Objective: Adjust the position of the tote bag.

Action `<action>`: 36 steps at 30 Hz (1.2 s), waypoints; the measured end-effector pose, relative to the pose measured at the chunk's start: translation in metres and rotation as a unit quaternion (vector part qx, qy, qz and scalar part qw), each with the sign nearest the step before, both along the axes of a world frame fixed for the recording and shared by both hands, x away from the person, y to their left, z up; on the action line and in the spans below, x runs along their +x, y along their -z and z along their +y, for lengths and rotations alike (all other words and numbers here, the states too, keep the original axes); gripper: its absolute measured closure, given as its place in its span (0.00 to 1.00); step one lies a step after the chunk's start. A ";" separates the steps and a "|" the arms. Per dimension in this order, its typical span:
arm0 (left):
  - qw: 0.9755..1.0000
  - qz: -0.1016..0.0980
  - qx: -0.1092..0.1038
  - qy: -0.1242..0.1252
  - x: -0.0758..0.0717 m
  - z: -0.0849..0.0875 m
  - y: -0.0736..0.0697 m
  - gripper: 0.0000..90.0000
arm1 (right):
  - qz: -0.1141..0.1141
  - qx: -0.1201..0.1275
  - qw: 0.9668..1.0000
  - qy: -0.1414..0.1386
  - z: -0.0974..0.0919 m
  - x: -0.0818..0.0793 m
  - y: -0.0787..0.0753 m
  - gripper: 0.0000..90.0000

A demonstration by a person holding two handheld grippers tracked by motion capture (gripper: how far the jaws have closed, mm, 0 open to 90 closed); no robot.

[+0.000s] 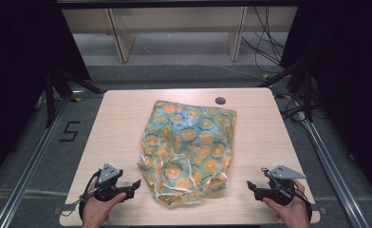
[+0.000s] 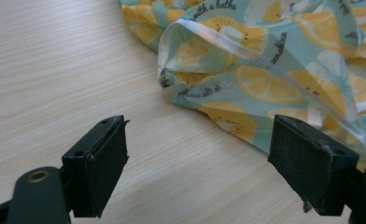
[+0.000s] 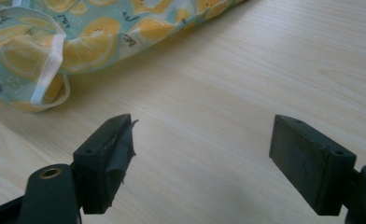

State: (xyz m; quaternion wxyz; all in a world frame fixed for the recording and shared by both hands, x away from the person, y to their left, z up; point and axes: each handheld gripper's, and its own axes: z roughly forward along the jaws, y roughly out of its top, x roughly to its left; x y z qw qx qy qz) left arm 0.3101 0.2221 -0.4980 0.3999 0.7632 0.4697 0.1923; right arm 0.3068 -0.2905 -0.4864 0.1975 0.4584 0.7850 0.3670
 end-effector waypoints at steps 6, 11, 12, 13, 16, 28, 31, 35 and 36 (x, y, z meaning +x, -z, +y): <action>1.000 -0.004 -0.016 -0.011 0.001 0.000 0.000 0.21 | 0.005 0.000 1.000 -0.003 0.001 0.001 0.000 0.26; 1.000 0.000 0.002 -0.006 0.000 0.005 -0.002 0.21 | 0.004 0.009 1.000 -0.006 0.003 0.001 0.000 0.27; 1.000 -0.005 -0.016 -0.017 0.001 0.003 -0.001 0.21 | 0.006 0.009 1.000 -0.004 0.003 0.002 0.000 0.27; 1.000 -0.007 -0.022 -0.020 0.002 0.002 -0.001 0.21 | 0.006 0.010 1.000 -0.004 0.004 0.002 0.000 0.27; 0.999 -0.006 -0.023 -0.021 0.005 0.004 -0.002 0.21 | 0.004 0.017 1.000 0.007 0.006 0.000 -0.002 0.27; 0.998 -0.001 -0.052 -0.028 0.029 0.010 -0.017 0.21 | -0.011 0.030 0.999 -0.031 0.018 0.009 -0.010 0.27; 0.997 0.000 -0.073 -0.022 0.042 0.007 -0.020 0.21 | -0.008 0.036 0.999 -0.037 0.025 0.014 -0.012 0.28; 0.997 0.007 -0.073 -0.015 0.064 -0.001 -0.027 0.20 | -0.006 0.037 0.998 -0.042 0.029 0.019 -0.016 0.28; 0.997 0.009 -0.068 -0.019 0.070 -0.003 -0.029 0.20 | -0.010 0.035 0.998 -0.044 0.031 0.022 -0.017 0.28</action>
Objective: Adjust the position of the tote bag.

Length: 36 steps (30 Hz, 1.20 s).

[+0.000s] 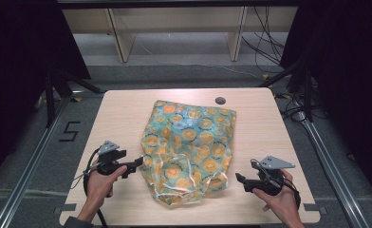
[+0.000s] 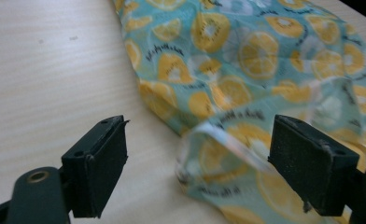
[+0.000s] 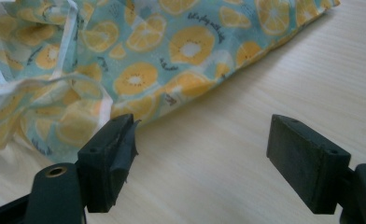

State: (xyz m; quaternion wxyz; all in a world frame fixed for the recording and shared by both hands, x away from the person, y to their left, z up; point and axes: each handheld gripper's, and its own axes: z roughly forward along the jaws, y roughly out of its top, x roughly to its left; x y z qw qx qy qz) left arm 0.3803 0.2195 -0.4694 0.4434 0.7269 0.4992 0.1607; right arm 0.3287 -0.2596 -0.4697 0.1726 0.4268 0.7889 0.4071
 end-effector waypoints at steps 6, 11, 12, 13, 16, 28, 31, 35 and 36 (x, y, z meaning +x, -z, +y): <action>1.000 0.024 0.000 0.004 0.041 -0.010 0.000 0.20 | 0.005 -0.002 1.000 -0.013 0.020 0.020 -0.002 0.28; 0.999 0.051 0.006 0.011 0.067 -0.016 0.008 0.21 | 0.017 -0.024 1.000 -0.001 0.032 0.039 0.002 0.27; 0.999 0.053 0.006 0.009 0.071 -0.017 0.009 0.21 | 0.021 -0.024 1.000 0.000 0.034 0.043 0.003 0.27; 0.998 0.057 0.005 0.007 0.073 -0.017 0.011 0.21 | 0.020 -0.027 0.999 0.006 0.037 0.047 0.005 0.27; 0.998 0.064 0.004 0.007 0.079 -0.019 0.014 0.25 | 0.030 -0.041 0.999 0.013 0.041 0.057 0.009 0.27; 0.995 0.079 0.041 0.039 0.092 -0.023 0.036 0.57 | 0.057 -0.059 0.996 0.022 0.045 0.075 0.023 0.35; 0.994 0.070 0.059 0.056 0.090 -0.026 0.038 0.83 | 0.051 -0.064 0.997 0.008 0.045 0.080 0.025 0.66; 0.990 0.056 0.090 0.094 0.080 -0.036 0.036 0.96 | 0.050 -0.062 0.997 0.005 0.041 0.085 0.025 0.89; 0.989 0.051 0.097 0.099 0.077 -0.038 0.036 0.97 | 0.042 -0.071 0.997 -0.001 0.039 0.087 0.026 0.92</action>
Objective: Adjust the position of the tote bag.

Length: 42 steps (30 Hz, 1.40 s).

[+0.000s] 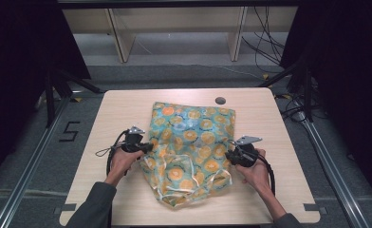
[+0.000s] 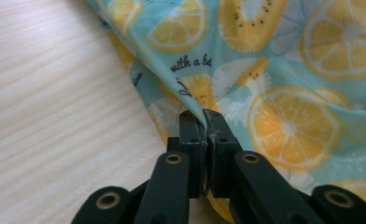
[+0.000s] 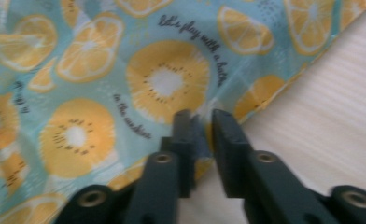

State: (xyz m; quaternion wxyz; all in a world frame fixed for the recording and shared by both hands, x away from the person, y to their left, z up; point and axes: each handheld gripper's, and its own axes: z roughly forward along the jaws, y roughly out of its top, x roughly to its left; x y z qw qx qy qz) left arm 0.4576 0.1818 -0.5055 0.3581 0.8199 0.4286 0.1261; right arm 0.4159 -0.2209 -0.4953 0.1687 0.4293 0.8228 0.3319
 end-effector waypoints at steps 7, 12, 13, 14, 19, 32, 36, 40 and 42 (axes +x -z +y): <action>1.000 -0.003 0.003 0.025 -0.020 -0.001 -0.003 0.97 | -0.018 -0.016 1.000 -0.001 -0.008 0.010 0.000 1.00; 0.999 -0.006 -0.003 0.037 -0.033 -0.003 -0.004 0.98 | -0.032 -0.058 0.998 -0.007 -0.014 0.023 -0.002 1.00; 0.999 -0.005 0.000 0.045 -0.035 -0.004 -0.005 0.98 | -0.033 -0.056 0.998 -0.003 -0.015 0.024 -0.002 1.00; 0.999 -0.005 -0.001 0.047 -0.038 -0.005 -0.004 0.97 | -0.027 -0.044 0.999 0.001 -0.015 0.025 -0.004 1.00; 0.999 -0.001 -0.004 0.050 -0.044 -0.009 -0.002 0.95 | -0.035 -0.039 0.999 0.005 -0.022 0.029 -0.007 1.00; 0.993 -0.031 -0.078 0.085 -0.093 -0.039 -0.056 0.39 | -0.042 0.051 0.998 -0.013 -0.036 -0.009 -0.042 0.62; 0.990 -0.023 -0.058 0.124 -0.099 -0.052 -0.055 0.37 | -0.027 0.061 0.998 -0.012 -0.034 -0.022 -0.044 0.60; 0.990 -0.018 -0.047 0.131 -0.100 -0.055 -0.054 0.37 | -0.030 0.059 0.997 -0.030 -0.031 -0.030 -0.042 0.57; 0.990 -0.016 -0.055 0.127 -0.100 -0.058 -0.052 0.38 | -0.024 0.057 0.997 -0.035 -0.027 -0.035 -0.041 0.56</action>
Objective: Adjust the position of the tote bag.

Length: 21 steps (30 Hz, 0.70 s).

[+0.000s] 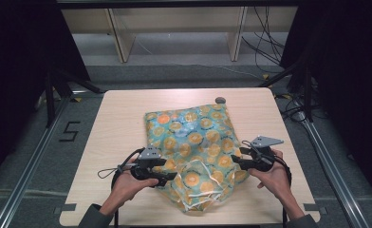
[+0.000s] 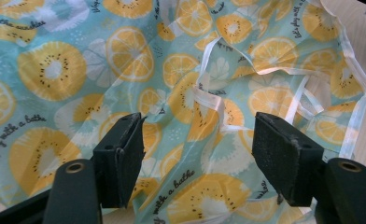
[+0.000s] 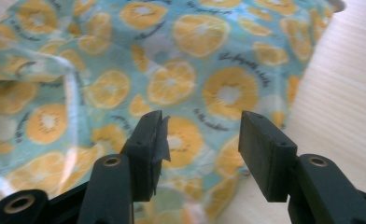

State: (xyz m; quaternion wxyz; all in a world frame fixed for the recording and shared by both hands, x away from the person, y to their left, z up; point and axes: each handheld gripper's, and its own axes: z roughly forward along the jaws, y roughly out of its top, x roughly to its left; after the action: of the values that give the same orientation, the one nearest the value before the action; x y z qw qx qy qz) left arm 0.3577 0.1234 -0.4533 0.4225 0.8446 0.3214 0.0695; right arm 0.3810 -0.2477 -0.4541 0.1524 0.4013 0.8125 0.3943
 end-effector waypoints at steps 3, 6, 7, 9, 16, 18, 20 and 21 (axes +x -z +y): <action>1.000 -0.005 0.011 0.009 0.001 -0.003 0.005 0.39 | 0.000 0.003 1.000 -0.014 0.004 -0.006 -0.001 0.55; 0.999 -0.004 0.022 0.025 0.003 -0.006 0.011 0.55 | -0.008 0.007 1.000 -0.022 0.008 -0.012 -0.003 0.55; 0.999 -0.004 0.020 0.029 0.003 -0.007 0.013 0.65 | -0.009 0.006 1.000 -0.023 0.009 -0.013 -0.003 0.55; 0.998 -0.016 0.031 0.042 0.002 -0.010 0.013 0.82 | -0.021 0.006 0.999 -0.031 0.008 -0.014 -0.005 0.55; 0.997 -0.059 0.018 0.037 0.014 -0.012 -0.008 0.99 | -0.005 0.011 0.999 -0.033 0.005 -0.017 -0.008 0.55; 0.997 -0.065 0.014 0.033 0.017 -0.011 -0.013 0.99 | 0.000 0.016 1.000 -0.027 0.006 -0.019 -0.009 0.55; 0.997 -0.075 -0.002 0.021 0.026 -0.007 -0.023 0.99 | -0.012 0.019 0.999 -0.025 0.006 -0.018 -0.009 0.55; 0.997 -0.077 -0.014 0.010 0.030 -0.006 -0.026 0.99 | -0.005 0.021 0.999 -0.032 0.005 -0.018 -0.012 0.55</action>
State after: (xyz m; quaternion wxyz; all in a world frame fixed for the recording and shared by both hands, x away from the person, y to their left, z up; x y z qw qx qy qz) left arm 0.3880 0.1175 -0.4276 0.4586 0.8340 0.2802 0.1250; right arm 0.3626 -0.2428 -0.4423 0.1352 0.3763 0.8160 0.4175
